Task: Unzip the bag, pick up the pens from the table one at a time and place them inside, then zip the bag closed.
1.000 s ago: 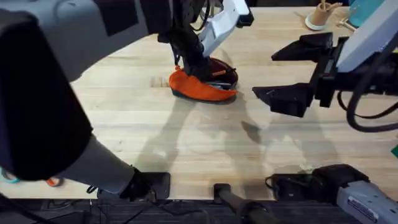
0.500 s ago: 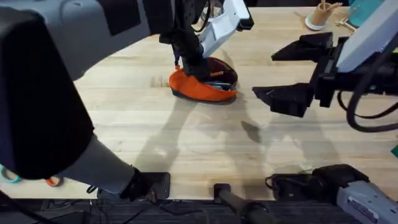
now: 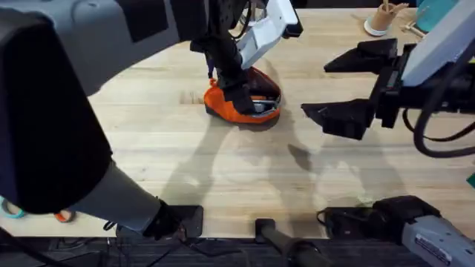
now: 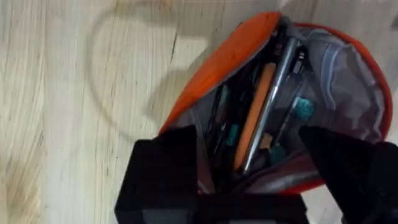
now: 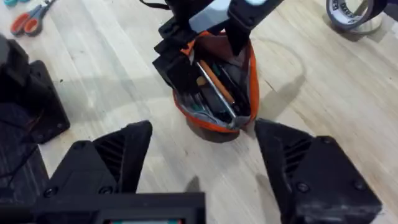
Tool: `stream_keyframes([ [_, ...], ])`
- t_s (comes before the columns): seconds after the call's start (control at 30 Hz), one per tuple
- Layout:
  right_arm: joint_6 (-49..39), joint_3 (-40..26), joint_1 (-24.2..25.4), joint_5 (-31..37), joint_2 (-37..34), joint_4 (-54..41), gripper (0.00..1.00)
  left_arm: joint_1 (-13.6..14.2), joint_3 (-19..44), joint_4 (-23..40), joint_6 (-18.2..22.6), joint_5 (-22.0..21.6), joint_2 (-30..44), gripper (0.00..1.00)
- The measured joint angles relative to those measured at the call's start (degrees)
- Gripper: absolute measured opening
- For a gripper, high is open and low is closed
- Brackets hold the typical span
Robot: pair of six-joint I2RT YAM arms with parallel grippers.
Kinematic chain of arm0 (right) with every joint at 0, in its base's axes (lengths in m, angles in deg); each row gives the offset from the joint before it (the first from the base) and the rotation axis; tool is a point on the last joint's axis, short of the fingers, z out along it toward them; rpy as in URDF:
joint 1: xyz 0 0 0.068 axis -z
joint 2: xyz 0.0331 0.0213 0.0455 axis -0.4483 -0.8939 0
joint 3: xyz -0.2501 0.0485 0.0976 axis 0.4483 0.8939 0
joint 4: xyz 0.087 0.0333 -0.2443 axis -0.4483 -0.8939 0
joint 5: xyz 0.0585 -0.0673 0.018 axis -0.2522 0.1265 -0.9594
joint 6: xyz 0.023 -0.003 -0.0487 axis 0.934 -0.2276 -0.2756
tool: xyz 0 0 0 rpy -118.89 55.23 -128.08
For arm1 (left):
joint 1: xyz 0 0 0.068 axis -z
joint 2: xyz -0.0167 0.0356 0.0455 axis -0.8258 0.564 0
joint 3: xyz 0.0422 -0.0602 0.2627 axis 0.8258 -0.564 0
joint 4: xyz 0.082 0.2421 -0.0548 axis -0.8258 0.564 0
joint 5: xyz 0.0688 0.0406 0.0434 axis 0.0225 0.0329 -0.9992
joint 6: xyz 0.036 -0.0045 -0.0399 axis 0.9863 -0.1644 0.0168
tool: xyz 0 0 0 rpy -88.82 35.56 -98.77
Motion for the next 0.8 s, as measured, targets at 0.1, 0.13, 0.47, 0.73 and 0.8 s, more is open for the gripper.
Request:
stream_keyframes([
  [0.1,0.0,0.0,0.0,0.0,0.0,0.0,0.998,0.0,0.0,0.0,0.0,-0.1,0.0,0.992],
  [0.13,0.0,0.0,0.0,0.0,0.0,0.0,0.998,0.0,0.0,0.0,0.0,-0.1,0.0,0.992],
  [0.47,0.0,0.0,0.0,0.0,0.0,0.0,0.997,0.0,2.7,2.4,-0.7,-0.4,0.0,0.993],
  [0.73,0.0,0.0,0.0,0.0,0.0,0.0,0.997,0.0,13.8,9.2,-2.7,-0.9,-0.4,0.993],
  [0.8,0.0,0.0,0.0,0.0,0.0,0.0,0.997,0.0,15.8,11.0,-4.0,-1.3,-1.3,0.993],
])
